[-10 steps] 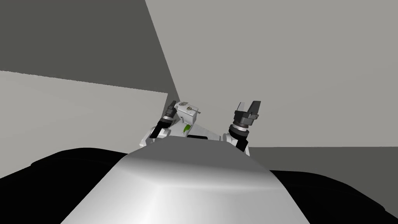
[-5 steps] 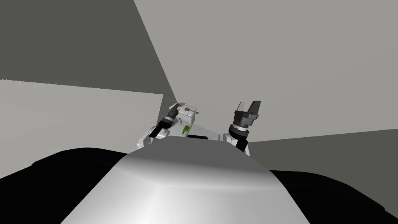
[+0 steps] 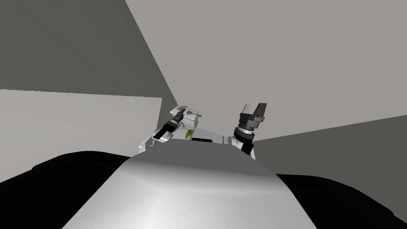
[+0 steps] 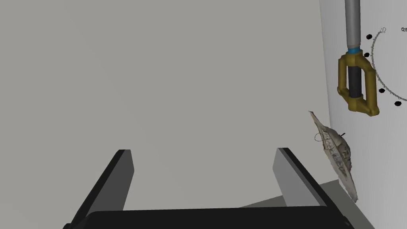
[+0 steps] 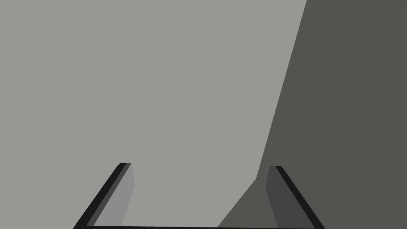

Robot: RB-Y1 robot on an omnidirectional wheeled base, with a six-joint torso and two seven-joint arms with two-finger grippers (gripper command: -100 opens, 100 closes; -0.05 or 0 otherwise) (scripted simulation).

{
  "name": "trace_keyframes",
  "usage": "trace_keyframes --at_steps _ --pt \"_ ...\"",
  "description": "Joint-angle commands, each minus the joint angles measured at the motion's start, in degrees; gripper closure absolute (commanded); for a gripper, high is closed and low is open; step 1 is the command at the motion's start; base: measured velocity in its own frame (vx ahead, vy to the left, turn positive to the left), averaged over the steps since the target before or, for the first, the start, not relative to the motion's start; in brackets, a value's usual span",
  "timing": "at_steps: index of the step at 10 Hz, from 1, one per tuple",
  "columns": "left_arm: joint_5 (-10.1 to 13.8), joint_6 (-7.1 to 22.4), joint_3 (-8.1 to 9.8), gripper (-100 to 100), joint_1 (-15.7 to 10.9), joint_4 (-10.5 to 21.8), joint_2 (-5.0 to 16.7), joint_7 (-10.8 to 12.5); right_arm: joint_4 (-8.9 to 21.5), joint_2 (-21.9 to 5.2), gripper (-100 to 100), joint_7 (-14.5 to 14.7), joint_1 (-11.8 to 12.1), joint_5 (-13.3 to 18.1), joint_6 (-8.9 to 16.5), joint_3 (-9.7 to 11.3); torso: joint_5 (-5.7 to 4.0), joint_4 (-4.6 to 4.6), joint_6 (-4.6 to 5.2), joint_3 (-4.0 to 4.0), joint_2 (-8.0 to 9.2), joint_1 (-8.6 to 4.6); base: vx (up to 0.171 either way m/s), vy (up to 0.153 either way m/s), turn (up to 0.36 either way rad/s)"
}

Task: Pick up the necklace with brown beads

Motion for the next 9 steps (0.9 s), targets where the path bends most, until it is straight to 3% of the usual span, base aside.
trace_keyframes --at_steps 1,2,3,7,8,9 --pt "0.3 2.8 -0.78 -100 -0.1 0.1 1.9 0.7 0.0 0.0 0 0.0 0.0 0.0 0.0 0.0 0.00 0.00 0.00 0.00 0.00 0.00 0.020 0.012 -0.123" --pt "0.5 4.3 -1.43 -100 -0.1 0.3 3.6 1.2 0.0 0.0 0 0.0 0.0 0.0 0.0 0.0 -0.01 0.00 0.02 0.00 -0.01 -0.02 0.020 0.022 -0.195" --pt "0.5 4.9 -1.43 -100 -0.1 0.3 3.6 1.2 0.0 0.0 0 0.0 0.0 0.0 0.0 0.0 0.00 0.00 0.03 -0.01 -0.01 0.01 0.011 0.022 -0.101" --pt "1.4 12.7 -4.00 -100 -0.2 1.3 10.2 3.3 0.0 0.0 0 0.0 0.0 0.0 0.0 0.0 0.01 -0.01 0.02 -0.02 -0.04 0.04 0.025 0.027 -0.200" --pt "1.4 13.5 -4.00 -100 -0.2 1.3 10.2 3.3 0.0 0.0 0 0.0 0.0 0.0 0.0 0.0 0.01 -0.01 0.02 -0.03 -0.05 0.06 0.013 0.029 -0.032" --pt "1.6 15.5 -4.61 -100 -0.3 1.7 11.8 3.9 0.0 0.0 0 0.0 0.0 0.0 0.0 0.0 0.01 0.00 -0.02 -0.01 -0.02 0.02 0.011 0.015 -0.091"
